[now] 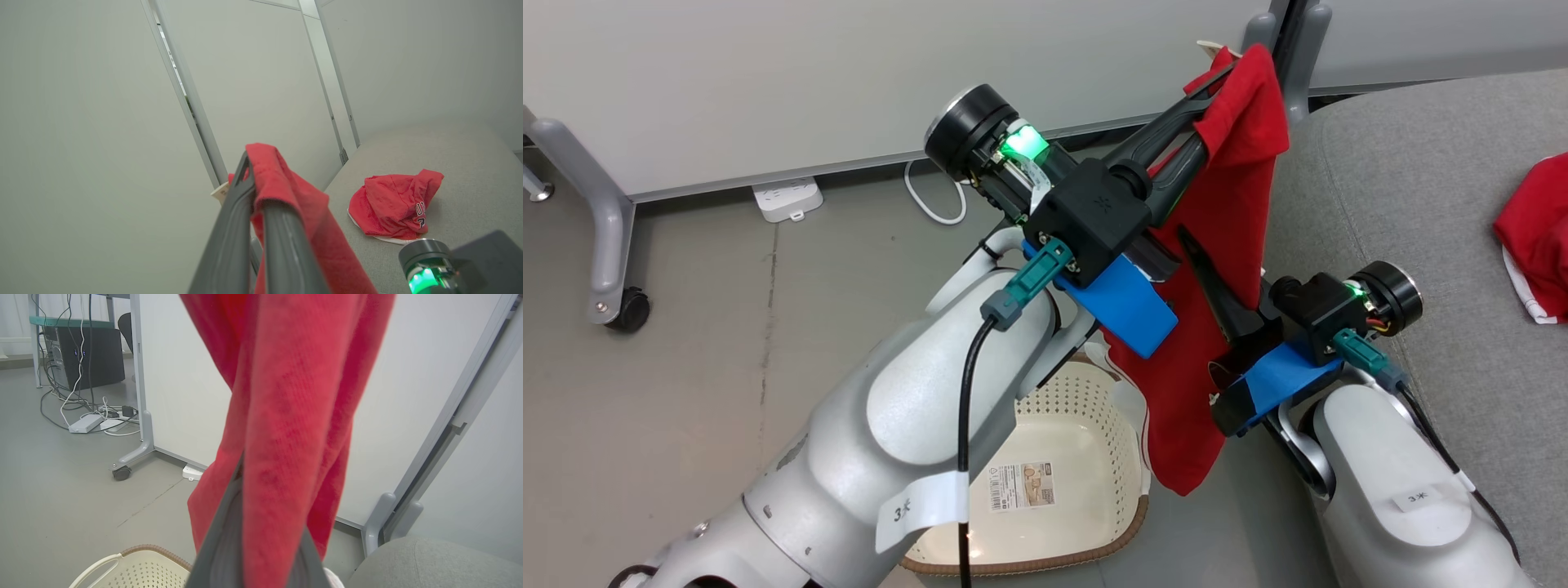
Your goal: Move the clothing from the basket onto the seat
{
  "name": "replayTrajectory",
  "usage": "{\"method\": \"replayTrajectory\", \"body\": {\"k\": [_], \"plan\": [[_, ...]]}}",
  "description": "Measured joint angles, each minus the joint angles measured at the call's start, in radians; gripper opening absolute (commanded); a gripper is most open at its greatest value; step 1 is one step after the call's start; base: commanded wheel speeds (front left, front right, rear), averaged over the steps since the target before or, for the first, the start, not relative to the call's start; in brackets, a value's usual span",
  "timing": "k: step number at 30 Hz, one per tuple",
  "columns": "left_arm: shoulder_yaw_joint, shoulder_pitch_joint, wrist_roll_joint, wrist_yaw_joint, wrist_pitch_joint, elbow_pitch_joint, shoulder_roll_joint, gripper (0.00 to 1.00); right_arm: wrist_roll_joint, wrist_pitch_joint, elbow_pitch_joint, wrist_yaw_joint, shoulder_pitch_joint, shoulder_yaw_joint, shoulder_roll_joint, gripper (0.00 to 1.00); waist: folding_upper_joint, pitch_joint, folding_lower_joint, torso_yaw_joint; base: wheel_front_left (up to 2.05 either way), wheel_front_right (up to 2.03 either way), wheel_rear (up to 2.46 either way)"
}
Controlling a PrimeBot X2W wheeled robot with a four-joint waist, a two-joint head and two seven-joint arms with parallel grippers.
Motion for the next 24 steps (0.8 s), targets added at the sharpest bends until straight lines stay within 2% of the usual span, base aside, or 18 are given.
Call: {"method": "replayTrajectory", "body": {"k": [17,18,19,24], "plan": [[-0.002,0.000,-0.007,-0.002,-0.001,0.015,0.000,0.00,0.003,0.000,-0.008,0.000,0.000,-0.004,0.000,0.00,0.0000,-0.002,0.0000,-0.001,0.00,0.00,0.00],[-0.002,0.000,-0.008,-0.001,-0.001,0.017,0.000,0.35,0.003,0.000,-0.009,0.000,0.000,-0.005,0.000,0.00,0.0000,-0.001,0.0000,-0.001,0.00,0.00,0.00],[-0.004,0.000,-0.014,-0.002,-0.001,0.026,-0.001,1.00,0.003,0.000,-0.011,0.000,0.000,-0.005,0.000,0.00,0.0000,-0.001,0.0000,-0.001,0.00,0.00,0.00],[-0.017,0.001,-0.022,-0.005,-0.001,0.050,0.000,1.00,0.003,0.000,-0.019,0.000,0.000,-0.009,0.001,0.00,0.0000,0.004,0.0000,-0.001,0.00,0.00,0.00]]}}
